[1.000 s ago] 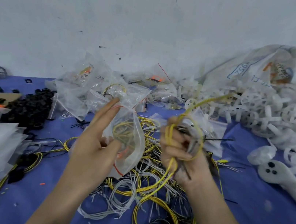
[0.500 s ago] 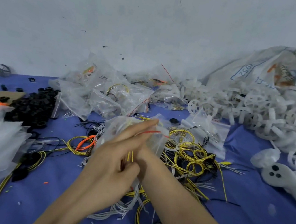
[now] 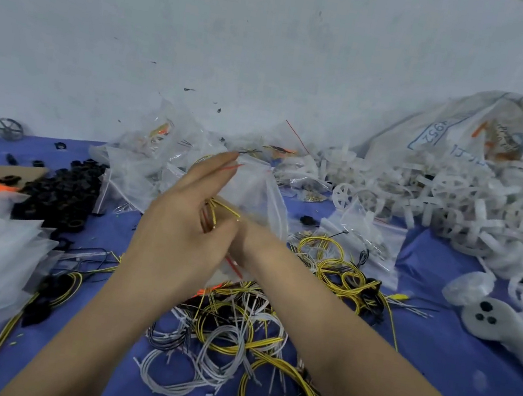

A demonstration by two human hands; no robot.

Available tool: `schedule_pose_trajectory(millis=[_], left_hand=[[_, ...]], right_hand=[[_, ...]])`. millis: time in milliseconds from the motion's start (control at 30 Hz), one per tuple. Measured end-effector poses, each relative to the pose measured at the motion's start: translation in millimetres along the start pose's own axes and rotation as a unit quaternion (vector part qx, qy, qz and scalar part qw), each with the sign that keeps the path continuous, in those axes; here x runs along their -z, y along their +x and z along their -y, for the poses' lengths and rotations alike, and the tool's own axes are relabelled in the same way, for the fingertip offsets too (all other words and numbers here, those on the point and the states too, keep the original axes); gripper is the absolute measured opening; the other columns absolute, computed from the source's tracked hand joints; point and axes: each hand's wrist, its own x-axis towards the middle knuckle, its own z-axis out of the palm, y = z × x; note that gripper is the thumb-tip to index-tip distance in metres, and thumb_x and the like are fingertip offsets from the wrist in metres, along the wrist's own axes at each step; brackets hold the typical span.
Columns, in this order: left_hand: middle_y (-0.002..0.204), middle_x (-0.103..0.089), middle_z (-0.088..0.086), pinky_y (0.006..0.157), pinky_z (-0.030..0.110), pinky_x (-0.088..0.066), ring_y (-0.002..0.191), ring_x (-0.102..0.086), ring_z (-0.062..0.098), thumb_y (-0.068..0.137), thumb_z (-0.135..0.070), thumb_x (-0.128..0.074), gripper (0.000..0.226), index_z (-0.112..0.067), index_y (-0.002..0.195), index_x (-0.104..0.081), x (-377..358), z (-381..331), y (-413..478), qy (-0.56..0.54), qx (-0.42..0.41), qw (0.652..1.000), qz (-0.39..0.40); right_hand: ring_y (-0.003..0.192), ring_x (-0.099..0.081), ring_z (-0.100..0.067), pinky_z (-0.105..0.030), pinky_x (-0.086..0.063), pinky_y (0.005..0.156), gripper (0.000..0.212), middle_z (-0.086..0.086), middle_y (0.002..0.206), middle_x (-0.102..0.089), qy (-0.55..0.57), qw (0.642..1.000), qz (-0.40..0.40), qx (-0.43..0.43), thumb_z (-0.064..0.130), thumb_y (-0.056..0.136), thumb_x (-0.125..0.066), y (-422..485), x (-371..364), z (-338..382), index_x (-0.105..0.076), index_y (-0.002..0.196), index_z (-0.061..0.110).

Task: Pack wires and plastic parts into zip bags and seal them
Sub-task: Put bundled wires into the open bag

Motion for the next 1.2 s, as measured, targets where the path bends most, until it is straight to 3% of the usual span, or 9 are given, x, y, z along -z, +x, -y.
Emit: schedule_pose_trajectory(millis=[100, 267, 367, 600, 767, 900, 1000, 1100, 1200], left_hand=[[0.129, -0.040, -0.034, 0.108, 0.011, -0.028, 0.118, -0.034, -0.027, 0.080, 0.011, -0.048, 0.060, -0.019, 0.131, -0.055, 8.6, -7.7, 6.1, 0.014, 0.006, 1.000, -0.007], [0.135, -0.043, -0.026, 0.104, 0.038, -0.041, 0.119, -0.054, 0.030, 0.083, 0.006, -0.050, 0.056, -0.020, 0.133, -0.054, 20.2, -20.6, 14.9, 0.031, 0.029, 0.999, 0.013], [0.136, -0.045, -0.023, 0.103, 0.039, -0.041, 0.122, -0.053, 0.023, 0.085, 0.005, -0.053, 0.052, -0.019, 0.132, -0.055, 24.7, -24.6, 21.0, 0.036, 0.018, 0.999, 0.007], [0.130, -0.045, -0.021, 0.102, 0.001, -0.026, 0.114, -0.036, -0.017, 0.081, 0.005, -0.051, 0.051, -0.013, 0.128, -0.057, 21.5, -25.5, 25.9, 0.040, -0.006, 0.999, 0.007], [0.136, -0.050, -0.016, 0.105, 0.042, -0.041, 0.124, -0.049, 0.007, 0.082, 0.003, -0.049, 0.051, -0.015, 0.128, -0.059, 26.2, -26.3, 28.4, 0.021, 0.023, 1.000, -0.005], [0.137, -0.051, -0.013, 0.103, 0.040, -0.040, 0.124, -0.051, 0.015, 0.081, 0.010, -0.044, 0.054, -0.013, 0.127, -0.059, 26.3, -24.5, 30.1, 0.013, 0.035, 0.999, 0.008], [0.136, -0.052, -0.012, 0.099, 0.030, -0.041, 0.122, -0.050, 0.009, 0.081, 0.011, -0.042, 0.054, -0.012, 0.125, -0.061, 26.1, -22.2, 32.1, 0.002, 0.040, 0.999, 0.014], [0.132, -0.055, -0.015, 0.106, 0.024, -0.038, 0.120, -0.046, -0.005, 0.081, 0.010, -0.043, 0.051, -0.015, 0.121, -0.063, 25.4, -22.1, 33.7, -0.015, 0.048, 0.999, 0.014], [0.128, -0.055, -0.020, 0.106, 0.022, -0.037, 0.114, -0.045, -0.013, 0.080, 0.010, -0.042, 0.052, -0.015, 0.119, -0.064, 21.2, -21.7, 36.8, -0.012, 0.054, 0.998, 0.027]], right_hand=[[0.104, -0.045, -0.019, -0.022, -0.036, 0.087, 0.034, -0.007, 0.096, -0.052, -0.047, 0.989, 0.114, -0.079, 0.004, 0.098, -0.032, 3.5, 14.4, 11.8, -0.038, 0.068, 0.018], [0.078, -0.045, -0.019, -0.021, -0.029, 0.057, 0.029, -0.006, 0.082, -0.051, -0.144, 0.976, 0.149, -0.069, 0.012, 0.100, -0.034, 4.2, 26.5, 20.1, -0.051, 0.077, 0.012], [0.103, -0.054, -0.025, -0.016, -0.024, 0.061, 0.028, -0.014, 0.123, -0.058, -0.221, 0.967, 0.124, -0.024, 0.015, 0.101, -0.034, 2.5, 25.5, 21.8, -0.054, 0.118, 0.006], [0.055, -0.034, -0.009, -0.007, -0.036, 0.047, 0.039, 0.006, 0.065, -0.033, -0.199, 0.968, 0.152, -0.027, 0.008, 0.099, -0.039, 2.6, 42.3, 14.0, -0.030, 0.062, 0.018], [0.078, -0.047, -0.017, -0.023, -0.038, 0.064, 0.024, -0.016, 0.100, -0.064, -0.151, 0.981, 0.126, 0.010, 0.000, 0.094, -0.041, 5.4, 50.4, 9.2, -0.061, 0.107, -0.001], [0.089, -0.048, -0.019, -0.019, -0.033, 0.053, 0.034, -0.008, 0.106, -0.055, -0.200, 0.977, 0.066, -0.009, 0.009, 0.094, -0.046, 8.8, 55.0, 9.2, -0.055, 0.126, 0.014], [0.073, -0.060, -0.019, -0.016, -0.039, 0.047, 0.018, -0.002, 0.077, -0.059, -0.160, 0.986, 0.043, 0.015, 0.010, 0.090, -0.052, 6.4, 56.9, 10.8, -0.067, 0.089, 0.020], [0.045, -0.048, -0.002, -0.009, -0.032, 0.040, 0.049, 0.010, 0.043, -0.047, -0.095, 0.991, 0.094, 0.028, 0.001, 0.086, -0.051, 5.7, 45.7, 10.7, -0.049, 0.043, 0.023], [0.052, -0.035, -0.005, -0.009, -0.033, 0.046, 0.036, 0.007, 0.058, -0.042, -0.114, 0.977, 0.180, 0.017, -0.002, 0.089, -0.050, 4.5, 39.2, 7.0, -0.043, 0.057, 0.013]])
